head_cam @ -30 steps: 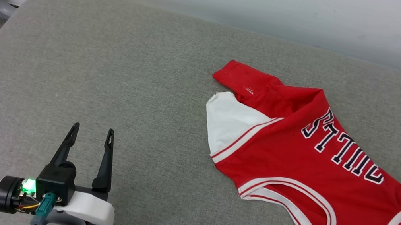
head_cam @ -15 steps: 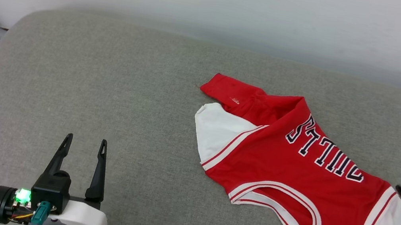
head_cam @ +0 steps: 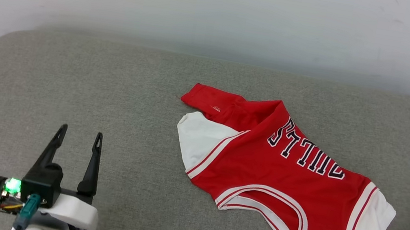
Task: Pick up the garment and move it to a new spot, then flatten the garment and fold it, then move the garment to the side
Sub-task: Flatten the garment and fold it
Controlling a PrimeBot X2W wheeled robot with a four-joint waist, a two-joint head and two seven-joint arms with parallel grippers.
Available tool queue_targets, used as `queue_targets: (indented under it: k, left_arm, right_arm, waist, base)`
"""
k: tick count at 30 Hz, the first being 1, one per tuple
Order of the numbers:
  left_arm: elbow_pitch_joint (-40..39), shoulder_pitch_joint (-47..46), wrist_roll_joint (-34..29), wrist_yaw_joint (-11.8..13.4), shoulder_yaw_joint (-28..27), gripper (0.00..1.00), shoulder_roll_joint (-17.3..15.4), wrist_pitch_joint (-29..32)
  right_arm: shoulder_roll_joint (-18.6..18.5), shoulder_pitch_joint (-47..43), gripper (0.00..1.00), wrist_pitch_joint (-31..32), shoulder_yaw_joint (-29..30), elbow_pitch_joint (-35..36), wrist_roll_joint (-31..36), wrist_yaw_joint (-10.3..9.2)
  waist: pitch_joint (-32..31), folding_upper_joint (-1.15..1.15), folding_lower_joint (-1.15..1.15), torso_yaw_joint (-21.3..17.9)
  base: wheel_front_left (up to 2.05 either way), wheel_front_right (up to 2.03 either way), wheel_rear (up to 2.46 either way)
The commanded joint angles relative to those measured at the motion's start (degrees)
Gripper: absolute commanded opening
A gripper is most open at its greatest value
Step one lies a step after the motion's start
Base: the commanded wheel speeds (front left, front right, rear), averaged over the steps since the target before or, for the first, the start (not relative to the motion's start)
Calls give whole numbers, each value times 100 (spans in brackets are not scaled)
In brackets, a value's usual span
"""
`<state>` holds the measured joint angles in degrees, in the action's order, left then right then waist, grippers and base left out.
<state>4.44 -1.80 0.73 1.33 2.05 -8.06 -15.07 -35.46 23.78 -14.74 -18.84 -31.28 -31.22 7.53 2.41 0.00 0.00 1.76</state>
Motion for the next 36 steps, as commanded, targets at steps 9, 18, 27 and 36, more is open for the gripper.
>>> queue_targets:
  k: [9, 18, 27, 36]
  left_arm:
    - [462, -871, 155, -516, 44, 100, -399, -15]
    - [1186, -2121, 856, -867, 532, 100, -869, 738]
    - [1308, -3453, 2679, -871, 2100, 100, -1794, 2711]
    - [1695, -4485, 3751, -873, 3236, 100, -2255, 4449]
  right_arm:
    - [1880, -1816, 100, 28, 1902, 2360, 1740, -8]
    - [2583, -2507, 100, 412, 2060, 3424, 2239, -8]
    - [2535, -2308, 100, 427, 2055, 3513, 2276, -8]
    - [2465, -2008, 100, 293, 1897, 3360, 2296, -8]
  waist:
    - [119, 0, 0, -155]
    - [375, 0, 0, -346]
    - [710, 0, 0, -566]
    - [1115, 0, 0, -832]
  base:
    - [0, 0, 0]
    - [0, 0, 0]
    - [0, 0, 0]
    - [0, 0, 0]
